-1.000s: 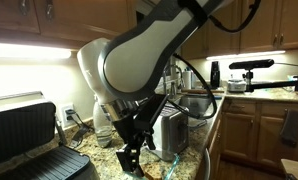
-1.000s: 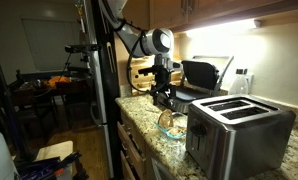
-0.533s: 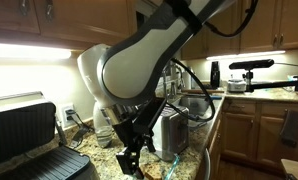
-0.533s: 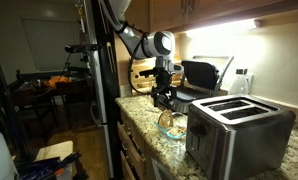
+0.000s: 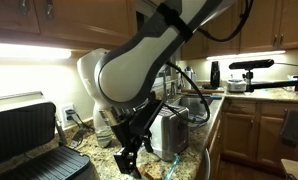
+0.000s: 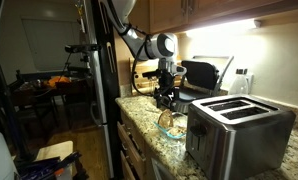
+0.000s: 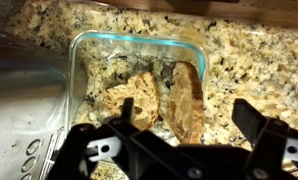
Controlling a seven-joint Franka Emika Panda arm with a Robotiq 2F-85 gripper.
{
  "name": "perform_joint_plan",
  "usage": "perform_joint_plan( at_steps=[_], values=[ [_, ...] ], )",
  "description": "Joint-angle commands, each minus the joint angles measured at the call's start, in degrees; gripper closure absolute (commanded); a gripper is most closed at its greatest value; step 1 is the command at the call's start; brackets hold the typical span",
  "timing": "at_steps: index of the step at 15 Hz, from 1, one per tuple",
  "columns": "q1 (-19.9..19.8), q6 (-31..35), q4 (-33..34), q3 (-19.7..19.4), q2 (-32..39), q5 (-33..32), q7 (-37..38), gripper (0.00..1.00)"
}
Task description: Put the bread inside the toaster
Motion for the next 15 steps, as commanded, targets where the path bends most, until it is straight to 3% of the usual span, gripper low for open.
perform_joint_plan(
  at_steps=[1, 12, 13, 15],
  values=[
    [1.4, -1.6, 3.1, -1.7, 2.3, 0.6, 0.8, 0.0],
    [1.7, -1.7, 6.5, -2.7, 5.7, 1.1, 0.9, 0.0],
    [1.8, -1.6, 6.4, -2.7, 5.6, 1.0, 0.9, 0.25],
    [1.9, -1.5, 6.3, -2.8, 5.4, 1.0, 1.0, 0.33]
  ],
)
